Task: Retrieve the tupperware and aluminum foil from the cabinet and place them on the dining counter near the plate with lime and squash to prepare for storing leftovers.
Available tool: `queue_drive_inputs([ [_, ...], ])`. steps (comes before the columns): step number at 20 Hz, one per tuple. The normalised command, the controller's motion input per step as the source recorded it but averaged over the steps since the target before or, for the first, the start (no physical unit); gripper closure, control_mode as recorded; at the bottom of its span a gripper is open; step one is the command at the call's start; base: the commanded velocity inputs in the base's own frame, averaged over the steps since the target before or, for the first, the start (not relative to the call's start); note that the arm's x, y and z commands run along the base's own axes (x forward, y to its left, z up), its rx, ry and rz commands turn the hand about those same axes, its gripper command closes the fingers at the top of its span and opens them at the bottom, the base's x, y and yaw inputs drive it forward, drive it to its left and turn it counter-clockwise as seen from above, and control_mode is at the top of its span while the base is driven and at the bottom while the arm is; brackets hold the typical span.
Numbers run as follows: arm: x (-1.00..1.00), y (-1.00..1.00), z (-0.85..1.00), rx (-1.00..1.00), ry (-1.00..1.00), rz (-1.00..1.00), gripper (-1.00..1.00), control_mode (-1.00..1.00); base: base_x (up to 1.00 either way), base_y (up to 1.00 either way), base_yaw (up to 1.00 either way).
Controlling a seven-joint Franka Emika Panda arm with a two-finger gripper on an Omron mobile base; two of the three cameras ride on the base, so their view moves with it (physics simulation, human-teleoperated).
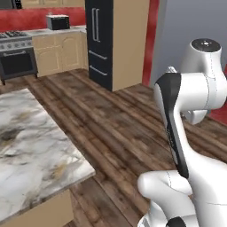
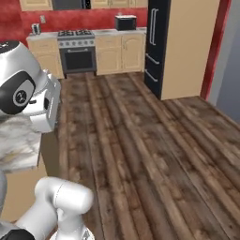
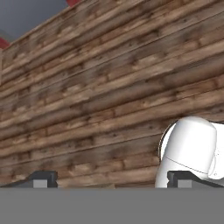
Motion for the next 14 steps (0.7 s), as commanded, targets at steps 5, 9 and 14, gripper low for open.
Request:
queue_drive_inputs([
  [5,0.00,0.00,0.00,0.00,0.00,0.00,-1.00,1.00,1.00,-0.90,0.25],
  [9,0.00,0.00,0.00,0.00,0.00,0.00,-1.00,1.00,1.00,-0.72,0.22],
  [14,0.00,0.00,0.00,0.00,0.00,0.00,-1.00,1.00,1.00,-0.19,0.12],
])
